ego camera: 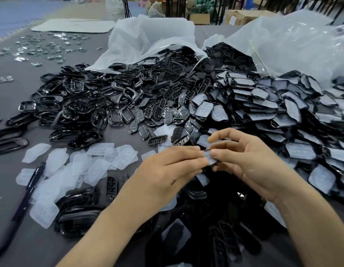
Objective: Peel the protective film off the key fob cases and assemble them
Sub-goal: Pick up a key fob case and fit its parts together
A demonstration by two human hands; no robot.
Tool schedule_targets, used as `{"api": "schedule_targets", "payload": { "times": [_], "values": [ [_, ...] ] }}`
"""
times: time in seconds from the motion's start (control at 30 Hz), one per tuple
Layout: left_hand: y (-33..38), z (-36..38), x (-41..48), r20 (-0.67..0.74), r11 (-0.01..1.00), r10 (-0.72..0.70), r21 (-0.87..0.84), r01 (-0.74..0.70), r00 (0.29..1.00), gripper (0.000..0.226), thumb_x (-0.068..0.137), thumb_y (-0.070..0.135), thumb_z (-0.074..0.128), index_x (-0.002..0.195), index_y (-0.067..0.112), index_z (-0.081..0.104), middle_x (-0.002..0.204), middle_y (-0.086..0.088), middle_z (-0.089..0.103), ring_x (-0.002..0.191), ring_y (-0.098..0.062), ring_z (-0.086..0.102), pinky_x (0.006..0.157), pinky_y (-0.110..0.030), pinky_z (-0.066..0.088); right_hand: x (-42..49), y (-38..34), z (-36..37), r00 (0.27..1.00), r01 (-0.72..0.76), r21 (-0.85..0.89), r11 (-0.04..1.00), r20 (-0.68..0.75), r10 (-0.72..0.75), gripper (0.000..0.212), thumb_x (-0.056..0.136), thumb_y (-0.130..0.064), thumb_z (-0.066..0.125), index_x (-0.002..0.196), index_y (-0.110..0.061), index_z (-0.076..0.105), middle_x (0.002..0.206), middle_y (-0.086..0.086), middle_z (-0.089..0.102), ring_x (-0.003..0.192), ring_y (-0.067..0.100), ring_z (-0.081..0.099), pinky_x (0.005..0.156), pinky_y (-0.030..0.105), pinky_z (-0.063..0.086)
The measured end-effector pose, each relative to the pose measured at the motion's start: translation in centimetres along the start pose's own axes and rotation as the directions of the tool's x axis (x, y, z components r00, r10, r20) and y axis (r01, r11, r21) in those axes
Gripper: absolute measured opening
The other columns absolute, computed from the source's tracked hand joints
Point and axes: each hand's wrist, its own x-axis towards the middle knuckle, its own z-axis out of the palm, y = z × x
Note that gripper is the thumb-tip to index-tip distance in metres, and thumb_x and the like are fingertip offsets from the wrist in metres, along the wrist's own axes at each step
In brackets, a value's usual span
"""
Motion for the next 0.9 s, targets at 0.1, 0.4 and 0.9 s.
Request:
{"api": "schedule_targets", "payload": {
  "times": [0.1, 0.4, 0.9],
  "values": [
    [0.0, 0.2, 0.0, 0.068, 0.998, 0.043, 0.032, -0.045, 0.997, 0.024, 0.088, 0.007, 0.059, 0.108, 0.002, 0.071, 0.111, -0.008, 0.069, 0.112, -0.023, 0.063, 0.091, -0.037, 0.053, -0.2, -0.1, -0.4, 0.999, -0.053, -0.089, 0.995, 0.003, 0.054, 0.027, 0.074, 0.007, 0.066, 0.097, -0.005, 0.065, 0.069, 0.010, 0.066, 0.063, 0.016, 0.066, 0.057, 0.022, 0.054],
    [0.5, 0.8, -0.3, 0.014, 0.996, 0.030, 0.084, -0.031, 0.999, 0.040, 0.088, 0.016, 0.064, 0.128, 0.009, 0.060, 0.136, -0.006, 0.054, 0.120, -0.013, 0.057, 0.099, -0.021, 0.046, -0.5, -0.3, -0.4, 0.989, 0.137, -0.375, 0.917, 0.004, -0.147, 0.024, 0.083, 0.010, 0.063, 0.085, -0.012, 0.072, 0.077, 0.009, 0.072, 0.069, 0.011, 0.065, 0.063, 0.018, 0.052],
    [1.3, 1.7, -0.4, 0.011, 0.698, -0.627, -0.438, 0.567, 0.779, 0.023, 0.094, 0.010, 0.057, 0.089, 0.027, 0.071, 0.076, 0.011, 0.074, 0.059, -0.012, 0.072, 0.057, -0.031, 0.060, -0.5, 0.7, 1.4, 0.953, 0.217, -0.658, 0.721, -0.015, -0.301, 0.022, 0.085, -0.002, 0.066, 0.078, -0.023, 0.064, 0.070, 0.002, 0.066, 0.056, 0.015, 0.052, 0.059, 0.028, 0.046]
  ]
}}
